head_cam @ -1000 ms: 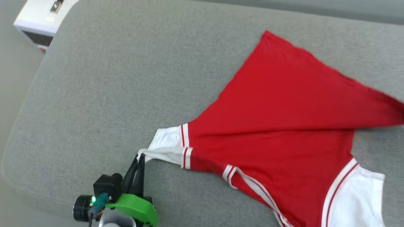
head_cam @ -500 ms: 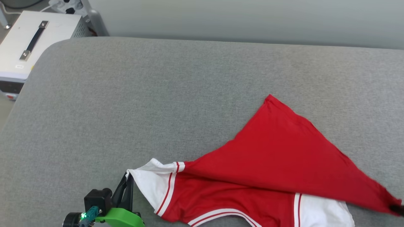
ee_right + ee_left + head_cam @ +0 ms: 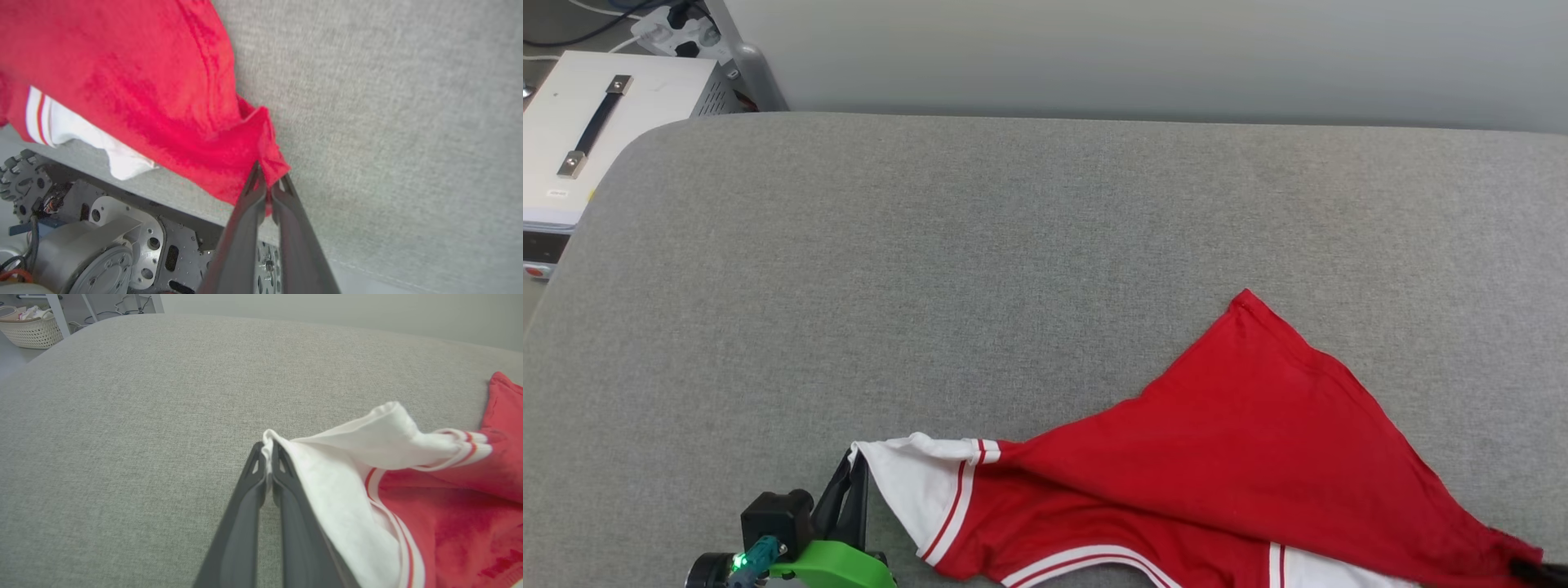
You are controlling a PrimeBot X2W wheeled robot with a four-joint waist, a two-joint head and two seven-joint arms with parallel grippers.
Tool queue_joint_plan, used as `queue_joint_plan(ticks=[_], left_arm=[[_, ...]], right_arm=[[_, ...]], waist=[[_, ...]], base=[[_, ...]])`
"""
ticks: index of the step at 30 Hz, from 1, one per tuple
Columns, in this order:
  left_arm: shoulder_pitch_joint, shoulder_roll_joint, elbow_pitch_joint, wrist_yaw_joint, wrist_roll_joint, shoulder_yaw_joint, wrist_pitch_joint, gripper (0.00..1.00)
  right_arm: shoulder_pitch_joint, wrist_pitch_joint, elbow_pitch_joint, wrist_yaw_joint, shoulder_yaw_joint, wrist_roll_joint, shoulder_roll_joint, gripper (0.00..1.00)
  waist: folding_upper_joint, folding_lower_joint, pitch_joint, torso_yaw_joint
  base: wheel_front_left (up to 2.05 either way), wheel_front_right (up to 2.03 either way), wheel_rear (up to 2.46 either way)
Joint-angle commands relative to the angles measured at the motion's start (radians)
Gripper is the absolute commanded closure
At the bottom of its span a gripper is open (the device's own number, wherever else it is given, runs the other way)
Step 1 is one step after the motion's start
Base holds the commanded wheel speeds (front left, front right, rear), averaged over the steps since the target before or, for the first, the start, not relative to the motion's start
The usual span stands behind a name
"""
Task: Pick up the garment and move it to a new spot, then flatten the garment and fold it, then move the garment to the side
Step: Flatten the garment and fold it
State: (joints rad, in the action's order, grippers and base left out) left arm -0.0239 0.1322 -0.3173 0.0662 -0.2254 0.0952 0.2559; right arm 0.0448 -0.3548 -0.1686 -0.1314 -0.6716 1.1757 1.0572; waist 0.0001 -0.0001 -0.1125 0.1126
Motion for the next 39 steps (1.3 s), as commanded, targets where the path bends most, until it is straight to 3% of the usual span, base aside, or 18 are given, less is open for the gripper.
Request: queue_joint_plan(ticks=[1, 9, 15, 21, 29, 34, 39], left_arm=[[-0.008, 0.007, 0.001, 0.002, 0.004, -0.002, 0.006, 1.0], [0.004, 0.007, 0.026, 0.0, 0.012, 0.001, 0.006, 1.0], [0.03, -0.003, 0.051, -0.001, 0.026, 0.022, 0.006, 1.0], [0.069, -0.021, 0.077, -0.003, 0.04, 0.045, 0.006, 1.0], [0.107, -0.05, 0.103, -0.006, 0.053, 0.073, 0.006, 1.0], [0.128, -0.064, 0.11, -0.003, 0.052, 0.092, 0.006, 1.0], [0.141, -0.073, 0.111, -0.004, 0.046, 0.104, 0.006, 1.0]], right_arm=[[0.015, 0.02, 0.011, 0.001, 0.034, -0.018, -0.001, 0.0], [0.135, 0.079, 0.127, 0.001, 0.262, -0.127, -0.036, 0.0], [0.297, -0.043, 0.248, 0.001, 0.305, -0.223, -0.109, 0.0], [0.512, -0.262, 0.267, 0.001, 0.186, -0.283, -0.171, 0.0], [0.726, -0.507, 0.129, 0.001, -0.039, -0.298, -0.225, 0.0], [0.79, -0.519, 0.021, 0.001, -0.137, -0.312, -0.249, 0.0], [0.816, -0.461, -0.065, 0.001, -0.244, -0.329, -0.268, 0.0]], waist=[[-0.0001, 0.0001, 0.002, 0.0], [-0.0001, 0.0001, -0.017, 0.018], [-0.0001, 0.0001, -0.062, 0.054], [-0.0001, 0.0001, -0.127, 0.098], [-0.0001, 0.0001, -0.199, 0.146], [-0.0001, 0.0001, -0.237, 0.173], [-0.0001, 0.0001, -0.256, 0.19]], base=[[0.0, 0.0, 0.0], [0.0, 0.0, 0.0], [0.0, 0.0, 0.0], [0.0, 0.0, 0.0], [0.0, 0.0, 0.0], [0.0, 0.0, 0.0], [0.0, 0.0, 0.0]])
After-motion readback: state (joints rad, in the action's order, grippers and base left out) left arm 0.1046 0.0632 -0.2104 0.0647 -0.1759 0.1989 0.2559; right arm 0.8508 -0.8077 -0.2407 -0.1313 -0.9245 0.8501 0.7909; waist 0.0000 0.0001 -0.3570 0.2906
